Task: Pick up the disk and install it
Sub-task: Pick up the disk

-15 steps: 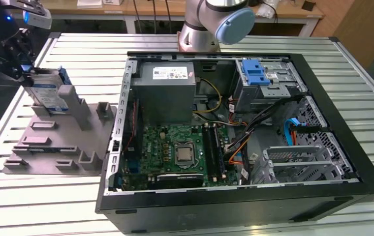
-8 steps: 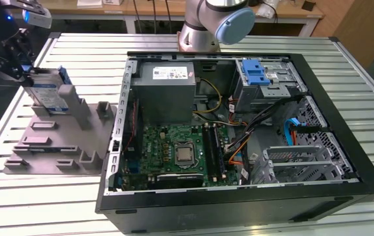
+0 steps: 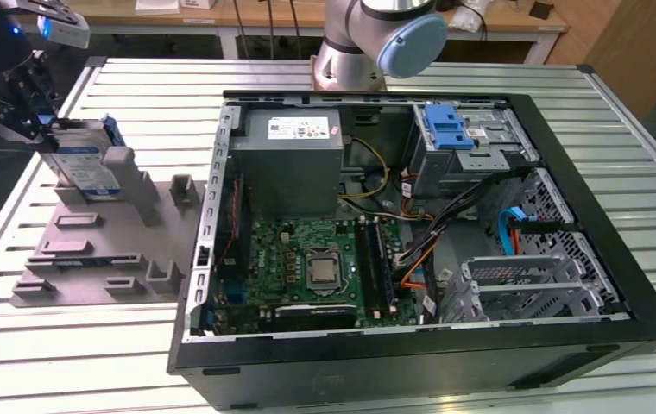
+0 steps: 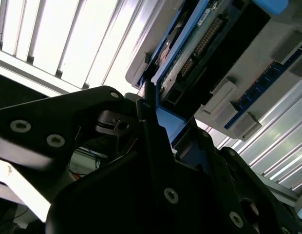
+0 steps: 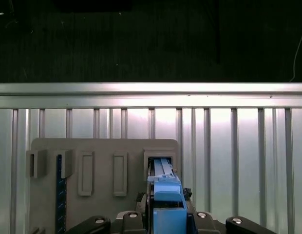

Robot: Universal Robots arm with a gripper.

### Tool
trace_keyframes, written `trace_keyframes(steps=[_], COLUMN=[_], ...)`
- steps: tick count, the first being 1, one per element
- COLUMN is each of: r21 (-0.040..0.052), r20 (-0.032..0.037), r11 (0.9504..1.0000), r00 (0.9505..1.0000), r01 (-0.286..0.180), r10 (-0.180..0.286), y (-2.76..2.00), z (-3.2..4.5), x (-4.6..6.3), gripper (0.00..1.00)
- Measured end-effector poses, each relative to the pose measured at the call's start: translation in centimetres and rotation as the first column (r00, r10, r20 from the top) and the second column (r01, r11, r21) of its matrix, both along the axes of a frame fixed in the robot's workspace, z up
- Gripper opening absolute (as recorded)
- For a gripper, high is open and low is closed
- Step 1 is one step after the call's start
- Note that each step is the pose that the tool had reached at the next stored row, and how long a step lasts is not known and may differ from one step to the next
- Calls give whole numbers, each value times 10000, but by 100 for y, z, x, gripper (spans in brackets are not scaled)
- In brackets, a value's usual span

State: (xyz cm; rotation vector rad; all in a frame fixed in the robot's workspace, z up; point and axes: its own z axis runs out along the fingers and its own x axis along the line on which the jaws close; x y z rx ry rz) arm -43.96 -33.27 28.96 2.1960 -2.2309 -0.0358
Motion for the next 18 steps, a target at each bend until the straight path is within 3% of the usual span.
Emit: trace_keyframes(steps=[4,5,10,12,18], r21=[0,0,0,0,0], r20=[0,0,0,1,0], r11=[10000,10000,10000,10000,10000], r00=[10000,10000,10000,10000,10000], r01=[-1,0,-1,-2,-3], r10=[1,0,1,2,3], y=[0,0,0,0,0], z=[0,0,0,0,0], x=[0,0,0,0,0], gripper=[38,44,44,36,36])
